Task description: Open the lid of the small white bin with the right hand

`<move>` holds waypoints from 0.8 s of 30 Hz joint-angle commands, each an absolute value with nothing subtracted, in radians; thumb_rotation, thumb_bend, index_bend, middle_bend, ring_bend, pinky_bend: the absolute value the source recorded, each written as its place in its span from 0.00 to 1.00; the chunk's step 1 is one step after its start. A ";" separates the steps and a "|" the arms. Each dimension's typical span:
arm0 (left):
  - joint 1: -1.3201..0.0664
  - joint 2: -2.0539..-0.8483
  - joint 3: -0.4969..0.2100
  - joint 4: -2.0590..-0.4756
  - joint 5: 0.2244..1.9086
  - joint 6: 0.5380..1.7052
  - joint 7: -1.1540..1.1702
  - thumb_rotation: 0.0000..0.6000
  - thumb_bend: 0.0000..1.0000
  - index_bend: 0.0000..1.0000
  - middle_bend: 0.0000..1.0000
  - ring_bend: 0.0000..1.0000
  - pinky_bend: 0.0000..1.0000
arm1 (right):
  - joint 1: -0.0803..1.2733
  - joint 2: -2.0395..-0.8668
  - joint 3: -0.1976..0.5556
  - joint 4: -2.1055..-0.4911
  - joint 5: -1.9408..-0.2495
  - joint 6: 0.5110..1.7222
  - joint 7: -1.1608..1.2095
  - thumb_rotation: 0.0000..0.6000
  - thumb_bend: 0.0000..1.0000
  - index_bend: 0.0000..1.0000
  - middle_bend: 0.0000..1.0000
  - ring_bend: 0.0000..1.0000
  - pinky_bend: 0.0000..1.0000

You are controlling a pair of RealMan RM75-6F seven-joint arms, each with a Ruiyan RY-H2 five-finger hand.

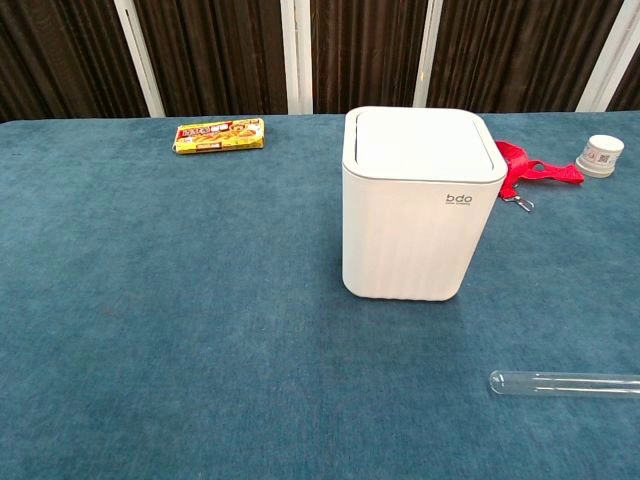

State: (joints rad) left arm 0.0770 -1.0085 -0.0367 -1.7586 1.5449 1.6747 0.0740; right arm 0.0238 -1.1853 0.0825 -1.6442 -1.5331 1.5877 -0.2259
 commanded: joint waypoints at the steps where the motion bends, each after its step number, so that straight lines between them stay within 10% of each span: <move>1: 0.076 -1.009 -0.036 -1.759 1.546 1.674 0.074 1.00 0.05 0.07 0.00 0.00 0.00 | 0.024 -1.185 0.082 -1.645 -1.534 1.588 -0.226 1.00 0.34 0.16 0.10 0.12 0.09; 24: 0.086 -1.019 -0.038 -1.757 1.555 1.699 0.080 1.00 0.05 0.07 0.00 0.00 0.00 | 0.029 -1.176 0.075 -1.637 -1.560 1.585 -0.138 1.00 0.34 0.15 0.10 0.15 0.14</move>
